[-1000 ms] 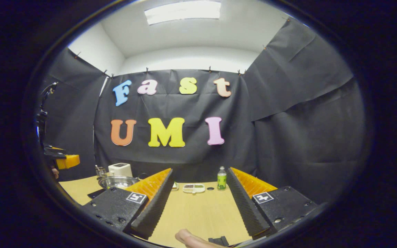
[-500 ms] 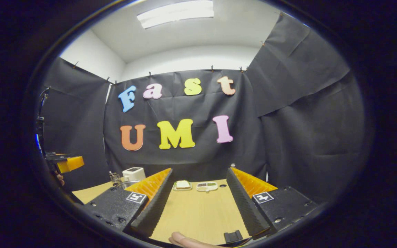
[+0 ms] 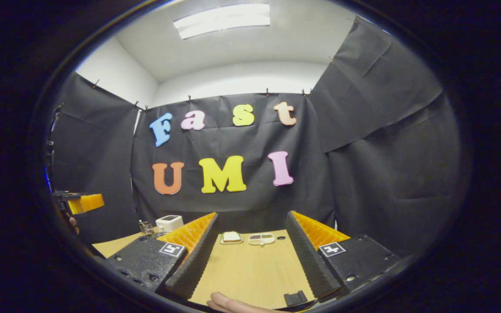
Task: First push the handle of the pot to place it horizontally, then grasp the pot with both hands and set it on the induction cooktop.
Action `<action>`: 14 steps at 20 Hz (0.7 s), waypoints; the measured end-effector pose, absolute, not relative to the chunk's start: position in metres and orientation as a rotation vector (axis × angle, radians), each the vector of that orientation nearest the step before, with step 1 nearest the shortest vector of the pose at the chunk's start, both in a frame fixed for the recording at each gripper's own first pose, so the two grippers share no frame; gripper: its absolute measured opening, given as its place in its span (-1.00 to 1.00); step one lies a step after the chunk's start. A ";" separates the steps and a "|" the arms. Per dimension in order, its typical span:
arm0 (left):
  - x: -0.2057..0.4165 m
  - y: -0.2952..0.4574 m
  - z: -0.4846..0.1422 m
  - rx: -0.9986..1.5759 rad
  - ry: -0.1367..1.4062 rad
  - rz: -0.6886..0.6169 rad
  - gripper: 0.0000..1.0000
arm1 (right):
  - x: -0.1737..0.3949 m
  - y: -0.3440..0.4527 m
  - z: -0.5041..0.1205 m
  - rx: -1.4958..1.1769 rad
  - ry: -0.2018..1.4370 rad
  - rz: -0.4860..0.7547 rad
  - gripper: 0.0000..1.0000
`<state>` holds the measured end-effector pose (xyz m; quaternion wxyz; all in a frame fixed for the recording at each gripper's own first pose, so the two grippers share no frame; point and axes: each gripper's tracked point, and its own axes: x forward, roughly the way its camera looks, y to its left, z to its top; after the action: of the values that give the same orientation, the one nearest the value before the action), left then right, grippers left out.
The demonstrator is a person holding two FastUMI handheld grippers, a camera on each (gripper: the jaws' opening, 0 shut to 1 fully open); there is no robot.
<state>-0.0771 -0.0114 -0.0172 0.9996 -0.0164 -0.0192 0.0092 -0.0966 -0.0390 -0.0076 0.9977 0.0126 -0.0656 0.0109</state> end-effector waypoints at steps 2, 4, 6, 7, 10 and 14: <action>-0.076 -0.013 -0.020 -0.013 -0.035 0.016 0.90 | -0.099 -0.034 -0.004 0.029 -0.150 0.032 0.90; -0.077 -0.014 -0.021 -0.003 -0.029 0.014 0.90 | -0.101 -0.035 -0.006 0.025 -0.144 0.029 0.90; -0.076 -0.020 -0.022 -0.001 -0.025 -0.004 0.90 | -0.100 -0.035 -0.008 0.024 -0.139 0.028 0.90; -0.078 -0.021 -0.022 -0.002 -0.023 -0.010 0.91 | -0.099 -0.037 -0.009 0.025 -0.136 0.025 0.90; -0.079 -0.021 -0.020 -0.006 -0.033 -0.012 0.90 | -0.099 -0.041 -0.009 0.036 -0.140 0.024 0.90; -0.076 -0.024 -0.027 -0.013 -0.018 -0.022 0.90 | -0.097 -0.045 -0.013 0.048 -0.137 0.007 0.90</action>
<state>-0.0756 -0.0236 -0.0267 0.9999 -0.0063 -0.0092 -0.0109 -0.0967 -0.0447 -0.0125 0.9974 0.0242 -0.0683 0.0035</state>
